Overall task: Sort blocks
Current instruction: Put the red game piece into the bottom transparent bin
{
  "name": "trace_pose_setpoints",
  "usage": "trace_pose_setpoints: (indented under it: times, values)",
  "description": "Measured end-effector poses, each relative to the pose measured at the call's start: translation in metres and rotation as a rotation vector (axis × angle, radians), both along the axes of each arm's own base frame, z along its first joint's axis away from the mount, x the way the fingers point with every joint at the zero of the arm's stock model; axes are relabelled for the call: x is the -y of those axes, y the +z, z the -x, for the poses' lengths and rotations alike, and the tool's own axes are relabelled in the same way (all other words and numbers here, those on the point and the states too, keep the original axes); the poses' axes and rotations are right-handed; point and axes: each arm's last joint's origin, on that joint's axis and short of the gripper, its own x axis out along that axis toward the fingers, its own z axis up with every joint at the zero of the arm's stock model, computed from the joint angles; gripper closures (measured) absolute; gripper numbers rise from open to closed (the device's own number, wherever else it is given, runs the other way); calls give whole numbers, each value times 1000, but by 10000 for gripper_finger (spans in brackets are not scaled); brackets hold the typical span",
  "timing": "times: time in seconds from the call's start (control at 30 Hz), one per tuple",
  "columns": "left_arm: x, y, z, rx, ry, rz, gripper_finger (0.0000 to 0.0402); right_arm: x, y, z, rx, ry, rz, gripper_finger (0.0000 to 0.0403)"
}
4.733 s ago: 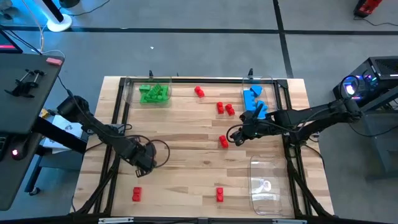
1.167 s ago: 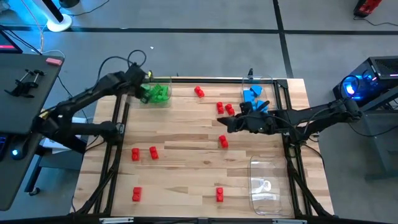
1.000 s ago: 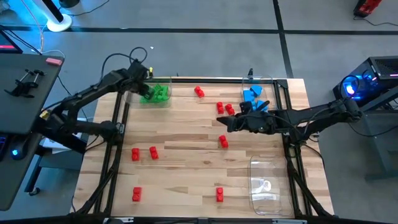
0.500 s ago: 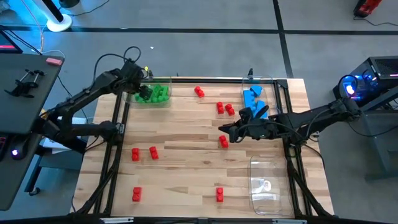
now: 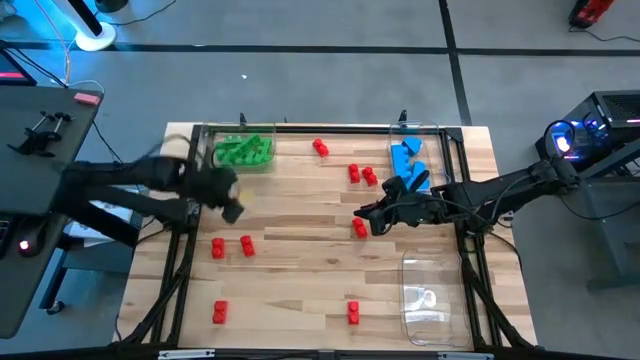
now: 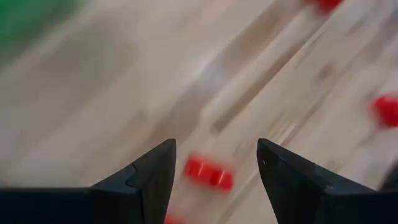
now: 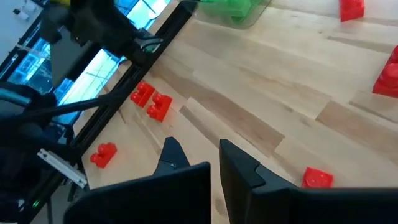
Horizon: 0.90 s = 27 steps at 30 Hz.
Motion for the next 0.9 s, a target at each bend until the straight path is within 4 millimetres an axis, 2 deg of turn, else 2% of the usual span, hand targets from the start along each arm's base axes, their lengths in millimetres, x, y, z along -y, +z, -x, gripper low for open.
trace_pose_setpoints:
  times: [0.13,0.27,0.33,0.53,0.67,0.83,0.9]
  values:
    - [37,-13,0,-139,103,-31,192,0,-1,0,-11,12,-6,403]
    - [64,-30,-16,-166,230,-60,192,0,-1,1,-19,12,-4,403]
    - [75,-41,-27,-199,186,-100,192,0,-2,1,-24,11,-3,403]
    - [93,-66,-49,-348,-363,-228,192,1,-3,2,-38,8,3,403]
    - [91,-68,-56,-359,-699,-290,192,1,-3,2,-39,7,3,403]
    - [87,-69,-55,-401,-1300,-384,192,1,-3,2,-42,11,10,403]
    - [87,-70,-55,-394,-1484,-438,192,1,-3,2,-46,7,14,403]
